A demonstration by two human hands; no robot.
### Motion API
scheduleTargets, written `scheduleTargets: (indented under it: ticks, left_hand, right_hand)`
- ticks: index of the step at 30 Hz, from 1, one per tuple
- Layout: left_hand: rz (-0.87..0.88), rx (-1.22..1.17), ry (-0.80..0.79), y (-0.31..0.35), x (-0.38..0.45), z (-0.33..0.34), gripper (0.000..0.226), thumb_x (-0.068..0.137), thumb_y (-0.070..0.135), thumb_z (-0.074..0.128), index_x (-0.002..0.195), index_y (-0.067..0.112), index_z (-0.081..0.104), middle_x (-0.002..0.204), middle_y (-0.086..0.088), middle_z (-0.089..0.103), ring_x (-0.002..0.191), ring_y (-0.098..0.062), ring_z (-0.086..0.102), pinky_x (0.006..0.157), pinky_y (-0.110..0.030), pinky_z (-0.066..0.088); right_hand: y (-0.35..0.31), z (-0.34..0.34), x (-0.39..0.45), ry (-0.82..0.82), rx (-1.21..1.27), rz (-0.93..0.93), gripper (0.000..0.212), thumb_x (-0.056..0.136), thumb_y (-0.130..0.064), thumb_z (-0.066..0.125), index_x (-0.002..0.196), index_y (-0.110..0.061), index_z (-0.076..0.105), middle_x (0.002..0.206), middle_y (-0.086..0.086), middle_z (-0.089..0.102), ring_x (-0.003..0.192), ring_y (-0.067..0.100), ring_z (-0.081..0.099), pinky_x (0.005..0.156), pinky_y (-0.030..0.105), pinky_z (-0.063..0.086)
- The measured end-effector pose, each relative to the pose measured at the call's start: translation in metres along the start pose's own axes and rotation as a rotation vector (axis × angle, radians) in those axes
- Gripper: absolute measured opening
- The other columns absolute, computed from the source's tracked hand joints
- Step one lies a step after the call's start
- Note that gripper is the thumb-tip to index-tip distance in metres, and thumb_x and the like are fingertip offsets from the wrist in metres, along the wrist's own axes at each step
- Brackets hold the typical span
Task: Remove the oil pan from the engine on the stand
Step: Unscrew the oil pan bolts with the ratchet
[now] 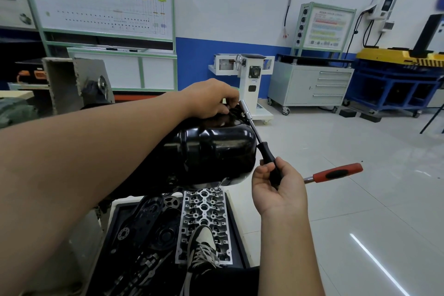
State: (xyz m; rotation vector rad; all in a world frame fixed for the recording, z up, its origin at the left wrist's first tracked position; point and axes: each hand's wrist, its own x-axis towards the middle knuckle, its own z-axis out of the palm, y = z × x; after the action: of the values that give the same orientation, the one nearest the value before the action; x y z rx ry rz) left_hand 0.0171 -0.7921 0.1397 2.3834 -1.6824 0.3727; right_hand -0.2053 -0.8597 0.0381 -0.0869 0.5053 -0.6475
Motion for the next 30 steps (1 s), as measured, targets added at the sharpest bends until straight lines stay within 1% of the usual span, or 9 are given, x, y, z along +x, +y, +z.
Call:
scheduleTargets:
  ticks: [5,8,13,15,17,20,23,26,30]
  left_hand:
    - [0.012,0.005,0.011,0.003,0.0,0.001,0.009,0.097,0.021,0.068,0.105,0.026,0.065,0.097,0.011,0.059,0.099,-0.02,0.059,0.089,-0.048,0.052]
    - [0.005,-0.134,0.142,0.006,-0.008,-0.009,0.008,0.1,0.017,0.064,0.106,0.014,0.069,0.101,0.002,0.069,0.096,-0.02,0.063,0.091,-0.04,0.052]
    - [-0.23,-0.375,0.372,-0.004,-0.038,-0.04,0.01,0.103,0.015,0.058,0.094,0.017,0.064,0.083,0.005,0.068,0.068,0.001,0.065,0.061,-0.014,0.044]
    - [-0.358,-0.43,0.425,-0.018,-0.058,-0.052,0.012,0.104,0.018,0.057,0.097,0.014,0.064,0.088,0.0,0.07,0.072,-0.01,0.068,0.058,-0.021,0.048]
    - [-0.497,-0.438,0.479,-0.034,-0.082,-0.062,0.016,0.104,0.022,0.058,0.098,0.01,0.067,0.094,-0.008,0.071,0.077,-0.022,0.065,0.066,-0.032,0.054]
    - [-0.678,-0.4,0.393,-0.057,-0.115,-0.065,0.019,0.101,0.03,0.063,0.09,0.015,0.066,0.091,-0.01,0.069,0.075,-0.024,0.061,0.065,-0.032,0.053]
    - [-0.769,-0.317,0.252,-0.064,-0.133,-0.057,0.024,0.099,0.035,0.067,0.081,0.019,0.064,0.081,-0.005,0.064,0.067,-0.019,0.06,0.057,-0.027,0.047]
    - [-0.774,-0.167,0.3,-0.057,-0.135,-0.05,0.029,0.095,0.039,0.071,0.072,0.024,0.061,0.077,0.002,0.062,0.068,-0.011,0.056,0.068,-0.028,0.044]
    - [-0.724,-0.023,0.255,-0.037,-0.13,-0.04,0.02,0.09,0.032,0.071,0.075,0.021,0.067,0.08,-0.001,0.066,0.08,-0.023,0.064,0.07,-0.031,0.048]
  right_hand:
    - [0.0,-0.001,0.0,-0.01,0.0,0.003,0.007,0.097,0.0,0.062,0.103,-0.002,0.061,0.085,0.013,0.063,0.06,0.013,0.055,0.045,0.02,0.049]
    - [-0.003,-0.001,0.0,-0.021,0.003,-0.009,0.004,0.096,0.0,0.063,0.099,-0.002,0.062,0.082,0.014,0.064,0.062,0.014,0.054,0.045,0.019,0.049]
    - [-0.008,0.0,-0.003,-0.084,-0.117,-0.138,0.009,0.096,-0.003,0.064,0.104,-0.004,0.062,0.089,0.013,0.066,0.054,0.012,0.055,0.049,0.021,0.049]
    - [-0.005,0.003,-0.007,-0.119,-0.193,-0.207,0.008,0.095,-0.003,0.065,0.101,-0.003,0.061,0.092,0.015,0.065,0.052,0.011,0.055,0.05,0.022,0.05]
    - [0.001,0.007,-0.013,-0.157,-0.253,-0.267,0.012,0.093,-0.002,0.066,0.103,-0.003,0.061,0.094,0.017,0.065,0.052,0.012,0.056,0.051,0.024,0.051]
    - [0.015,0.017,-0.023,-0.222,-0.32,-0.347,0.016,0.09,-0.001,0.069,0.102,-0.006,0.059,0.081,0.012,0.064,0.052,0.013,0.058,0.052,0.026,0.051]
    - [0.031,0.026,-0.035,-0.279,-0.365,-0.377,0.018,0.09,0.001,0.07,0.087,-0.012,0.057,0.064,0.004,0.064,0.052,0.013,0.06,0.052,0.027,0.053]
    - [0.043,0.031,-0.042,-0.275,-0.356,-0.394,0.023,0.09,0.001,0.071,0.082,-0.014,0.057,0.062,0.003,0.066,0.051,0.013,0.06,0.052,0.027,0.053]
    - [0.044,0.031,-0.044,-0.247,-0.337,-0.382,0.017,0.089,0.0,0.072,0.092,-0.011,0.059,0.066,0.004,0.065,0.052,0.013,0.06,0.054,0.028,0.053]
